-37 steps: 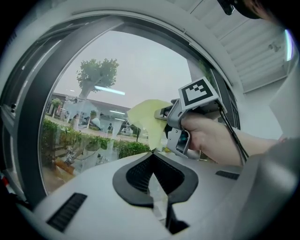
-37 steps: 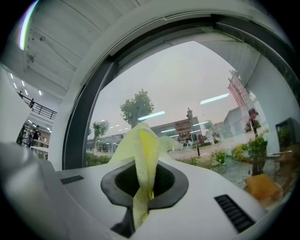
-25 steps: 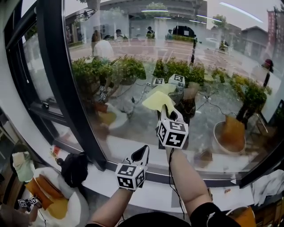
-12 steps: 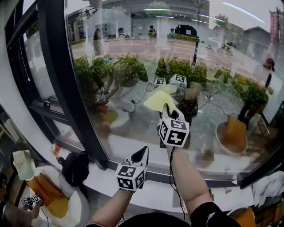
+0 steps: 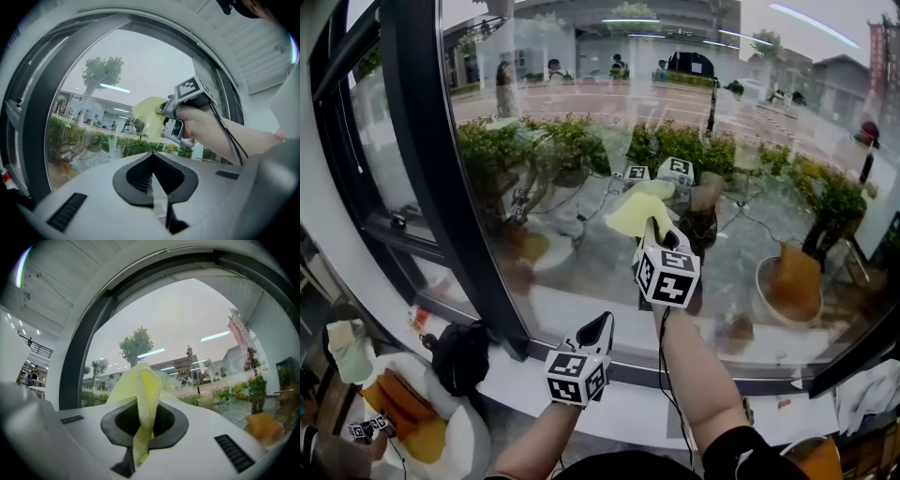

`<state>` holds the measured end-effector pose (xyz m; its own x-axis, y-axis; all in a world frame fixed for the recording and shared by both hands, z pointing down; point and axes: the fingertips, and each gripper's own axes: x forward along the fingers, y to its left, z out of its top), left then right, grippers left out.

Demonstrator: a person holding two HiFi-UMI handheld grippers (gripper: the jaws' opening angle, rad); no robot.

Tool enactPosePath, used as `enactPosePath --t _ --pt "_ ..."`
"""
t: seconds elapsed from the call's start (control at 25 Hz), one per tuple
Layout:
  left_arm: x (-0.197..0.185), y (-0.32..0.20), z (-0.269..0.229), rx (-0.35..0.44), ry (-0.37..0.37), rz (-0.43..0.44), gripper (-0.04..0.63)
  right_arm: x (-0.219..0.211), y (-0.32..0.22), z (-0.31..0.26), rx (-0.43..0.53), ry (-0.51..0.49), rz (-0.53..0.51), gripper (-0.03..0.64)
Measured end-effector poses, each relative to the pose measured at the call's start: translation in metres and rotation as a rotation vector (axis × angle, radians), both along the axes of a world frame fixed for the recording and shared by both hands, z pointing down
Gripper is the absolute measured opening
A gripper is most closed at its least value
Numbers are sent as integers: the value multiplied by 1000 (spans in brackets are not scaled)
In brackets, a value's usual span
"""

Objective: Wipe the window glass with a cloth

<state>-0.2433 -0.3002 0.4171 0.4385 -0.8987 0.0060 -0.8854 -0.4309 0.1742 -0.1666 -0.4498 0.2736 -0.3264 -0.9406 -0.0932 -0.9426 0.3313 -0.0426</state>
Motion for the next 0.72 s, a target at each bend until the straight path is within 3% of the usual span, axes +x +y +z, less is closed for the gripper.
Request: enactPosePath --t 0.28,0.72 --pt "1 -1 6 -10 -15 1 6 3 -1 1 10 0 3 32" --pt "46 0 2 -12 -33 19 6 53 1 1 6 -12 15 32"
